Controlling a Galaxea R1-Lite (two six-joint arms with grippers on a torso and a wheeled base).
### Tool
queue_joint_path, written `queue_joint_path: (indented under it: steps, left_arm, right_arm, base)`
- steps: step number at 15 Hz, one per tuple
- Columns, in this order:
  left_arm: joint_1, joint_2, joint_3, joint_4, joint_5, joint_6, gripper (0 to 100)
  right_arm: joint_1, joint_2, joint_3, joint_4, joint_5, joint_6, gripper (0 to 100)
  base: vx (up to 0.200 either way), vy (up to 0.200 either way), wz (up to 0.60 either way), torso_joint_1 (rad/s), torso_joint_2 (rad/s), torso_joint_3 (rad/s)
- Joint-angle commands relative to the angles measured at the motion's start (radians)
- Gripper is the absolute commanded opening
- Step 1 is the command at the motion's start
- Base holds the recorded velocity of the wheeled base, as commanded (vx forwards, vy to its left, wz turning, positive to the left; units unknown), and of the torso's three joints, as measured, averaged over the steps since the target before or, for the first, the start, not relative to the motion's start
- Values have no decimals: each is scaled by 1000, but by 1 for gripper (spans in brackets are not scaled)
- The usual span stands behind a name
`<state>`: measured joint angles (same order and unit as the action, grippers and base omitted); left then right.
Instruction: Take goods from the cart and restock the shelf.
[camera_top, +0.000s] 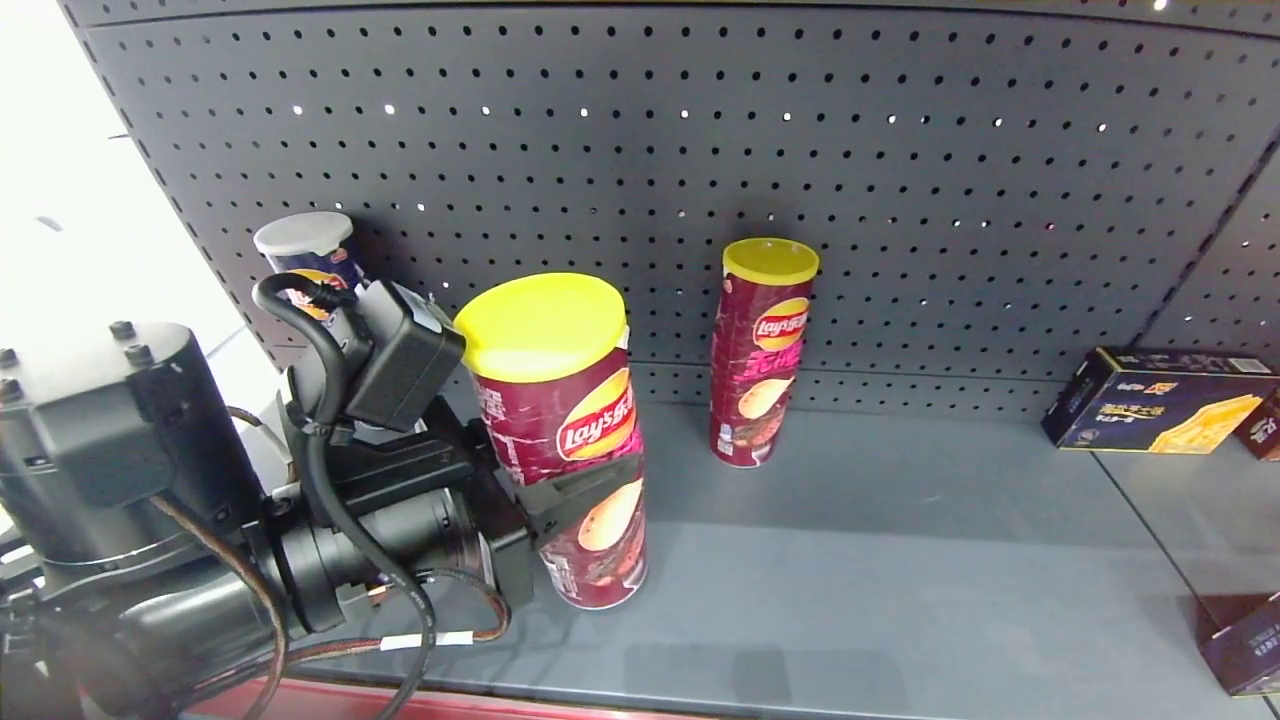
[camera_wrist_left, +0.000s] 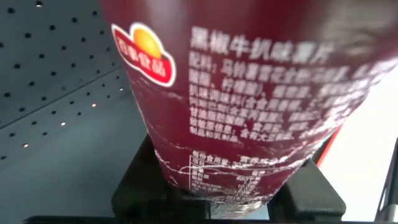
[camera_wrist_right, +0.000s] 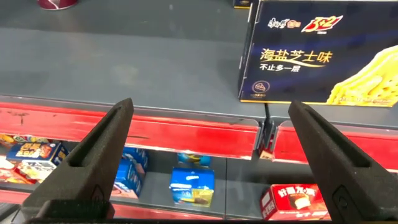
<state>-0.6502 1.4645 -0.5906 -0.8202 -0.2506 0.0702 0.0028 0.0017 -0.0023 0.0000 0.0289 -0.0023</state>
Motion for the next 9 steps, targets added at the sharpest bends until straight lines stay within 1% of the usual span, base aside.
queue_joint_path:
  steps: [1,5,7,8,9]
  left_arm:
    - [0,-4,0,0,-2,0,0]
    - [11,-3,17,-2,-4,-1,0]
    - [40,-3,25,-7,-4,-1,0]
    - [46,-3,40,-8,-6,-1,0]
    - [47,-4,43,-8,-7,-1,0]
  right_arm:
    - [0,1,1,0,0,-1,100]
    - [0,1,-1,0,0,-1,100]
    - [0,3,-1,3,3,-2,100]
    - [2,3,-8,2,6,-5,100]
    - [2,93,-157,-5,19,-10,100]
  base:
    - [0,0,0,0,0,0]
    - [0,0,0,0,0,0]
    - [0,0,0,0,0,0]
    - [0,0,0,0,0,0]
    - [0,0,0,0,0,0]
